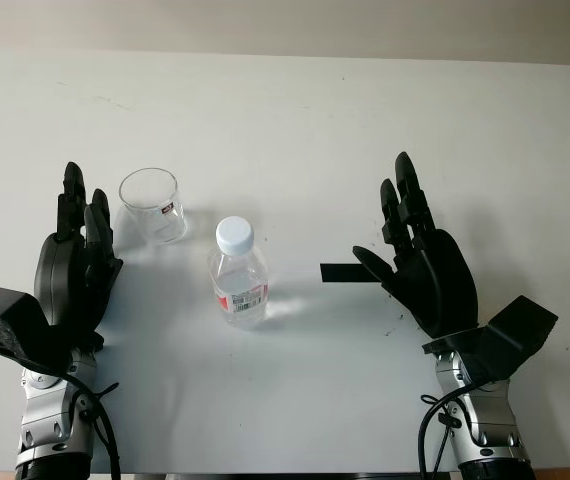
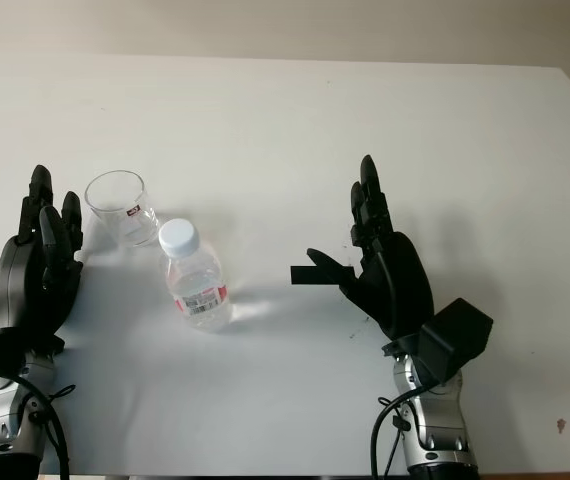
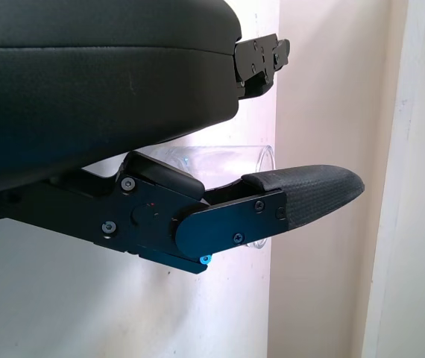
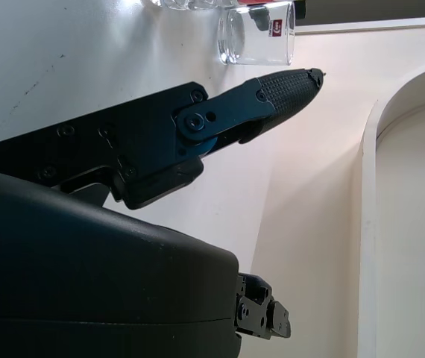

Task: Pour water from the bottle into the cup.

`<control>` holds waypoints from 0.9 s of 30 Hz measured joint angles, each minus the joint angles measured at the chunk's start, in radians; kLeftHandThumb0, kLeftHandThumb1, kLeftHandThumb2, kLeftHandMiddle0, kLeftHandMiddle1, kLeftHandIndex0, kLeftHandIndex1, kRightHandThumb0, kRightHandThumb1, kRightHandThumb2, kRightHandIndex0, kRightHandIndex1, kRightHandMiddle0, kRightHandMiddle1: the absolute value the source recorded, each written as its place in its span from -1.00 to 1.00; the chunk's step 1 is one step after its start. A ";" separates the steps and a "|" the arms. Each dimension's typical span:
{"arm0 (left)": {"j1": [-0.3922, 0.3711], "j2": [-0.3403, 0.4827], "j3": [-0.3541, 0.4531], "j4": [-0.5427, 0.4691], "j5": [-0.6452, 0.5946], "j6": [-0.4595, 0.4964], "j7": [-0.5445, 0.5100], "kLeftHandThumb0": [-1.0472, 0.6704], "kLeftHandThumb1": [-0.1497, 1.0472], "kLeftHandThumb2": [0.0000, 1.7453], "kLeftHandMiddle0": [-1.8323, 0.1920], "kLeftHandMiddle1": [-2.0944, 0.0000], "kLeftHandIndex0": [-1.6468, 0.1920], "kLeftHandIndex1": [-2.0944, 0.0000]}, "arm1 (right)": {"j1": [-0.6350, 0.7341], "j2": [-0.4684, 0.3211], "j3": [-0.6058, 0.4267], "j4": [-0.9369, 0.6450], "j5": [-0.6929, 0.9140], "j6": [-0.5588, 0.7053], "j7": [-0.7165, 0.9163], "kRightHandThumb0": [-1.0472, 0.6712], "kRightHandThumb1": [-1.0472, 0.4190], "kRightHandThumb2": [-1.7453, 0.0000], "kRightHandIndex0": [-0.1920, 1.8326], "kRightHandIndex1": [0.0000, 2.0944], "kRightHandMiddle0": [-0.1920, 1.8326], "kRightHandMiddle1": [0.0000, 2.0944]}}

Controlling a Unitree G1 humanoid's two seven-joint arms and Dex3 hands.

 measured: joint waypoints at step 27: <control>-0.011 0.002 0.002 0.011 0.001 -0.012 -0.005 -0.68 1.00 -0.22 0.96 0.95 1.00 0.96 | -0.385 -0.088 0.146 0.250 0.056 0.207 0.483 -0.81 -0.75 0.96 -0.86 -0.92 -0.93 -0.95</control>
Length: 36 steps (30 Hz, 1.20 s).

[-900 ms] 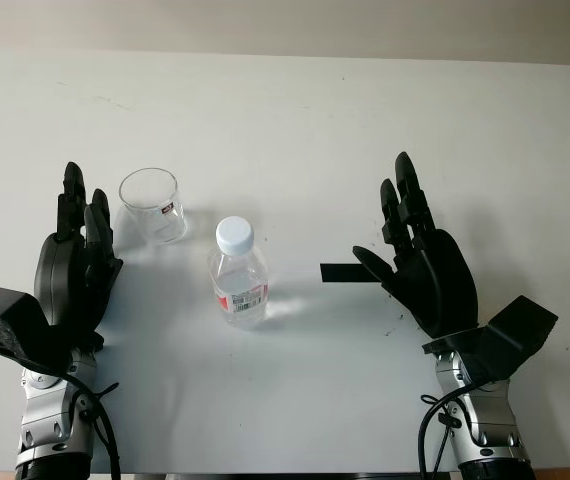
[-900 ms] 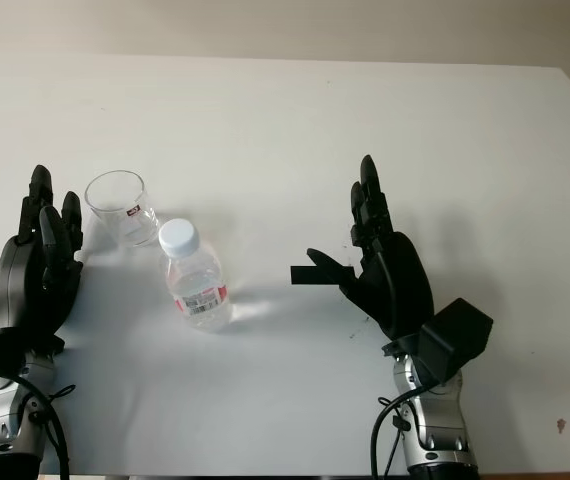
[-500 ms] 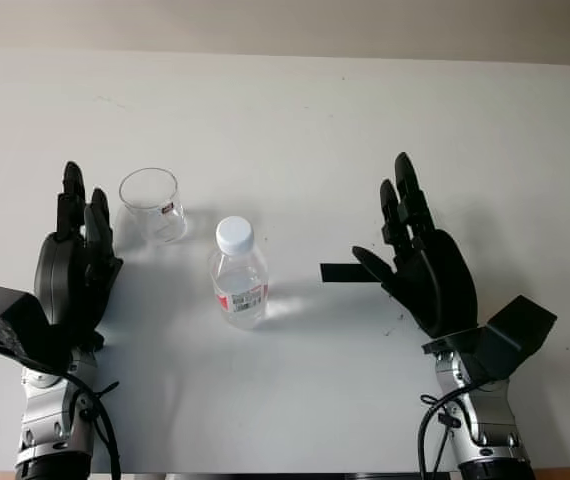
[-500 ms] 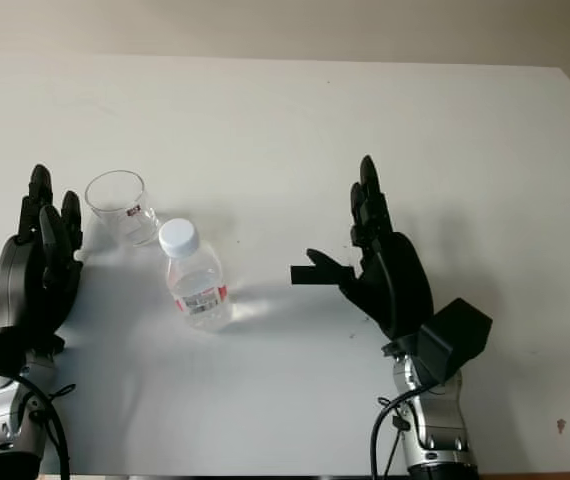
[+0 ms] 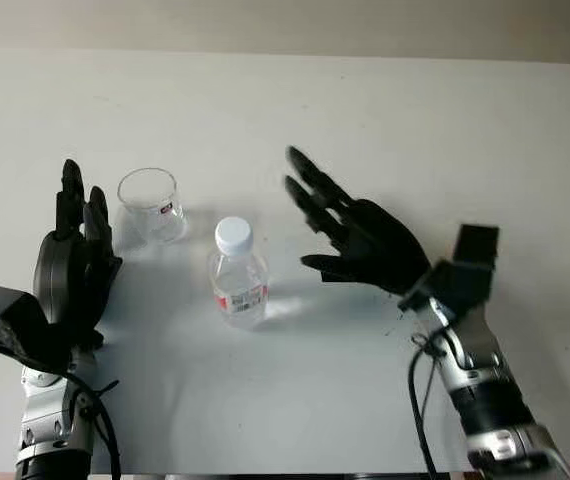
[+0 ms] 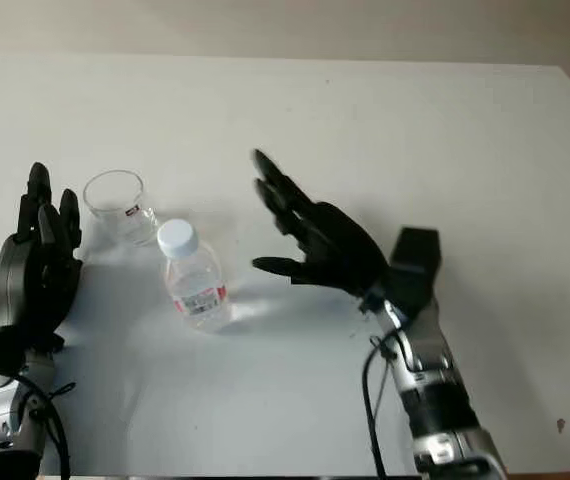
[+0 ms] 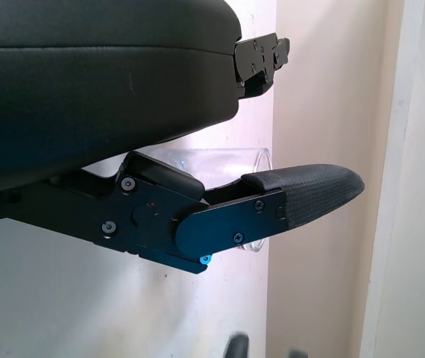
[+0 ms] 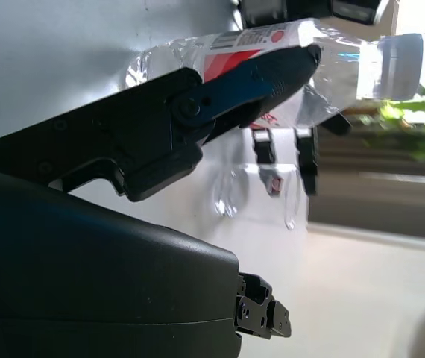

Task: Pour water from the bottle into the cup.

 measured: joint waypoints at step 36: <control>0.000 -0.005 0.000 -0.002 0.001 -0.007 0.029 -0.71 1.00 -0.23 0.94 0.95 0.99 0.95 | -0.150 0.150 0.126 0.255 -0.026 0.040 0.357 -0.83 -0.60 0.94 -0.96 -0.16 -1.00 0.07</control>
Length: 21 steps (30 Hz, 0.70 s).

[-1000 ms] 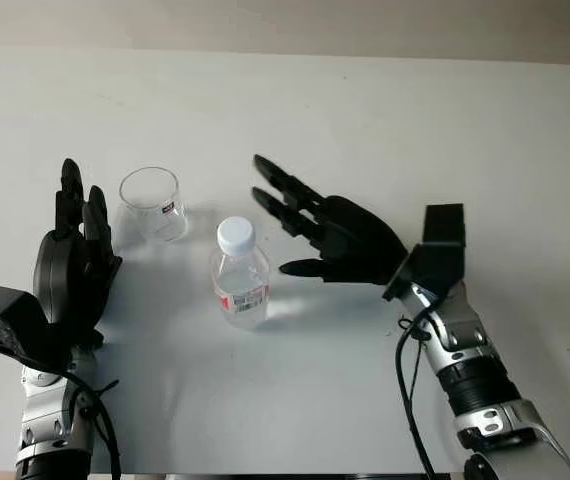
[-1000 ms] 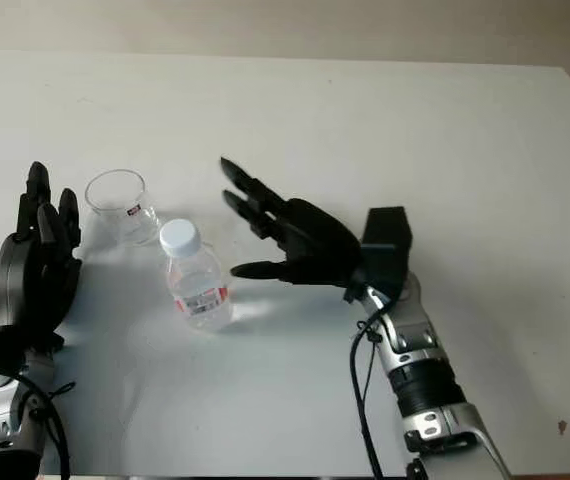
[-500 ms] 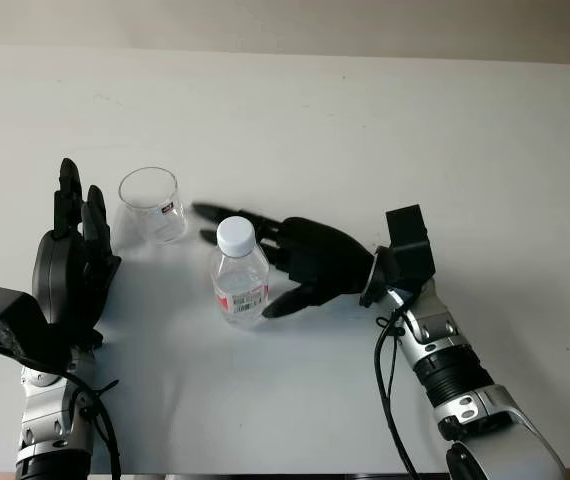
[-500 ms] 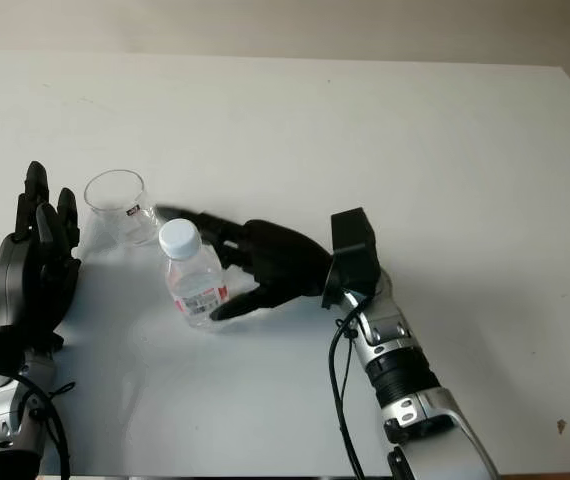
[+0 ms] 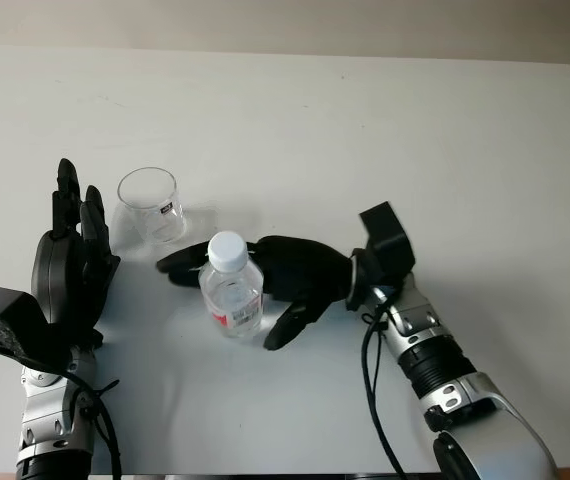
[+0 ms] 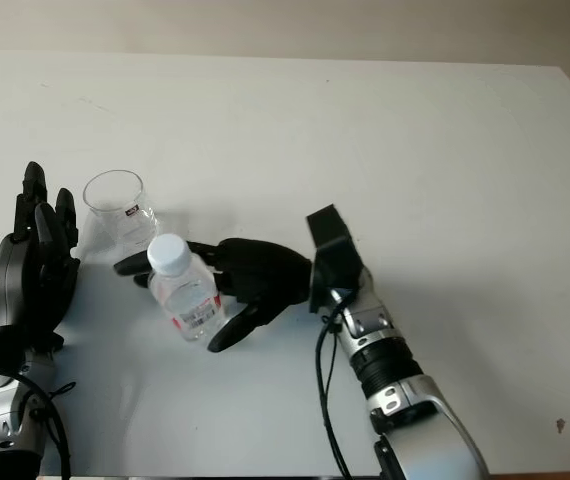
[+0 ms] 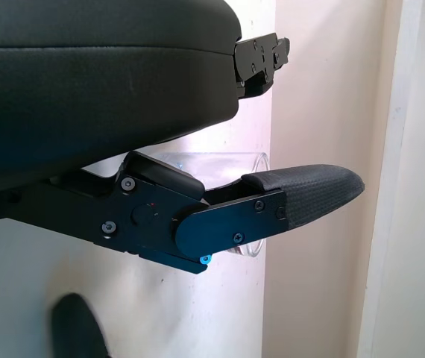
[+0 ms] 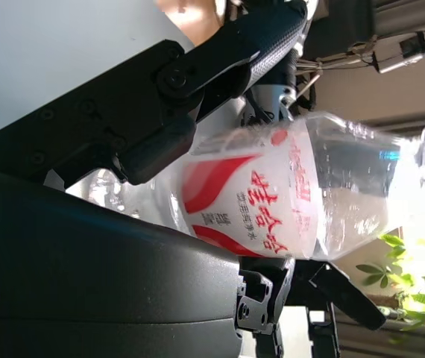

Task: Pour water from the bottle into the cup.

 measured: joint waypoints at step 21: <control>0.011 -0.017 -0.002 -0.013 0.006 -0.022 0.010 -0.70 1.00 -0.25 0.95 0.95 0.99 0.95 | -0.002 0.129 0.057 0.088 -0.184 -0.244 -0.294 -0.25 -0.91 0.91 0.92 1.00 0.89 1.00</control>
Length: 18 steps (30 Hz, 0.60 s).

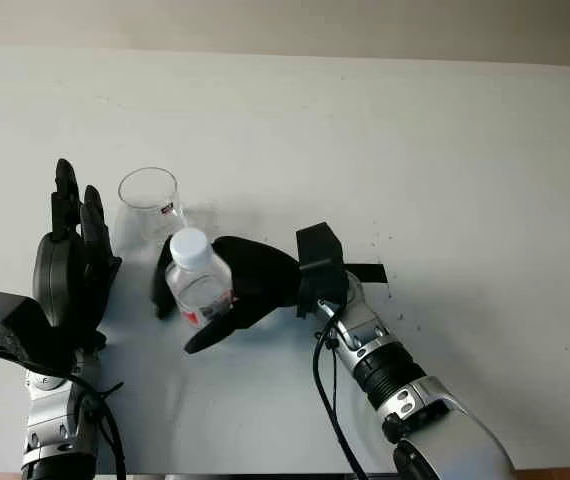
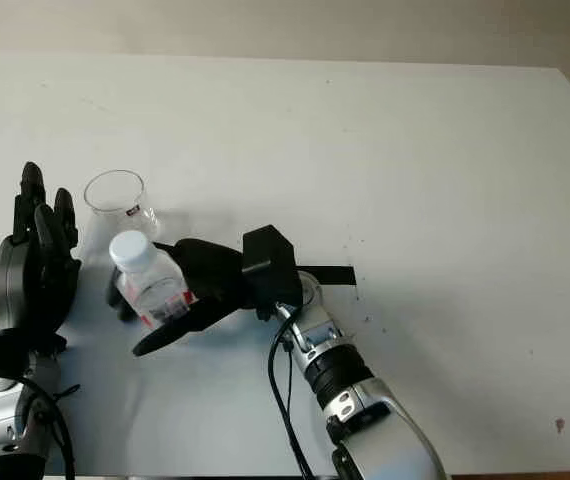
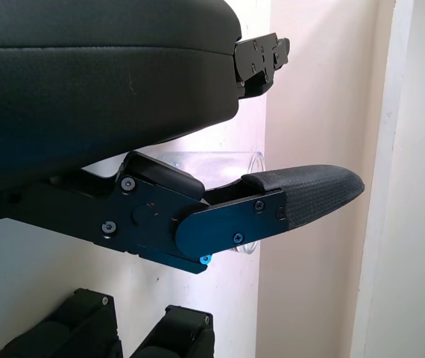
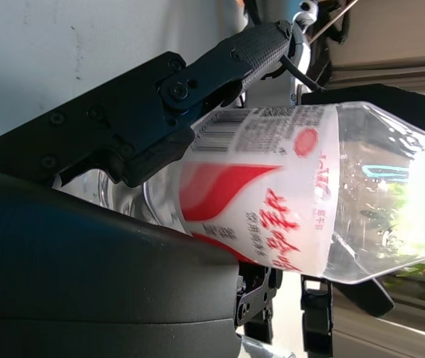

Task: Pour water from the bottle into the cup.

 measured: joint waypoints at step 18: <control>0.002 0.000 0.006 -0.003 -0.001 0.000 0.001 -0.70 1.00 -0.24 0.95 0.95 0.98 0.95 | 0.074 -0.001 -0.046 -0.032 -0.001 -0.115 -0.199 -0.12 -1.00 0.60 1.00 1.00 1.00 1.00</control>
